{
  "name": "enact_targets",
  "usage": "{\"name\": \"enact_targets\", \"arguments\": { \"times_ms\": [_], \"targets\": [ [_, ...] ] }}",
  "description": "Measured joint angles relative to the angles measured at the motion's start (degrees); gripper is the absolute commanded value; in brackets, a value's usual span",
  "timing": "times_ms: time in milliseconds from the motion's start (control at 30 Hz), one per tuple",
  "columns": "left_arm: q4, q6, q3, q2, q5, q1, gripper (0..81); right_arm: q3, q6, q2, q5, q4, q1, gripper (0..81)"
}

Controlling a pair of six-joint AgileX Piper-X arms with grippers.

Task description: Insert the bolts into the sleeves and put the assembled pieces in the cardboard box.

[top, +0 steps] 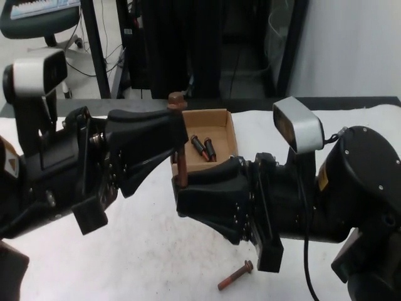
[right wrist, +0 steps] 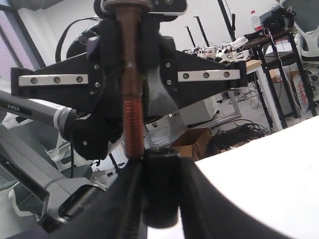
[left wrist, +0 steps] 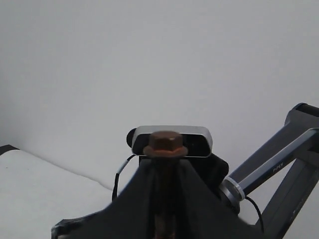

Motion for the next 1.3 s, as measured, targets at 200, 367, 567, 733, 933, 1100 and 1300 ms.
{"name": "enact_targets", "arguments": {
  "times_ms": [200, 367, 567, 733, 933, 1100, 1300],
  "targets": [
    [0.74, 0.8, 0.0, 0.0, -2.45, 0.18, 0.2, -0.19, -1.57, 0.0, -4.71, 2.73, 0.82, 0.8],
    [0.74, 0.8, 0.0, 0.0, -2.58, 0.18, 0.2, -0.18, -6.24, 0.0, -4.79, 4.46, 0.79, 0.8],
    [0.25, 0.8, 0.0, 0.0, -2.58, 0.18, 0.2, -0.18, -14.66, 0.0, 0.87, 4.11, 0.79, 0.8],
    [-1.73, 0.8, 0.0, 0.0, -2.58, 0.18, 0.2, -0.18, -15.8, 0.0, 2.71, 4.11, 0.79, 0.8],
    [-3.02, 0.23, 0.0, 0.0, -2.07, 1.17, 0.2, -0.18, -16.13, 0.0, 3.12, 4.11, 0.79, 0.8],
    [-3.0, 0.05, 0.0, 0.0, 2.6, 3.39, 0.2, -0.18, -16.2, 0.0, 3.25, 4.11, 0.79, 0.8],
    [-3.0, -0.54, 0.0, 0.0, 5.57, 4.71, 0.2, -0.18, -16.2, 0.0, 3.23, 4.11, 0.79, 0.8]
  ]
}}
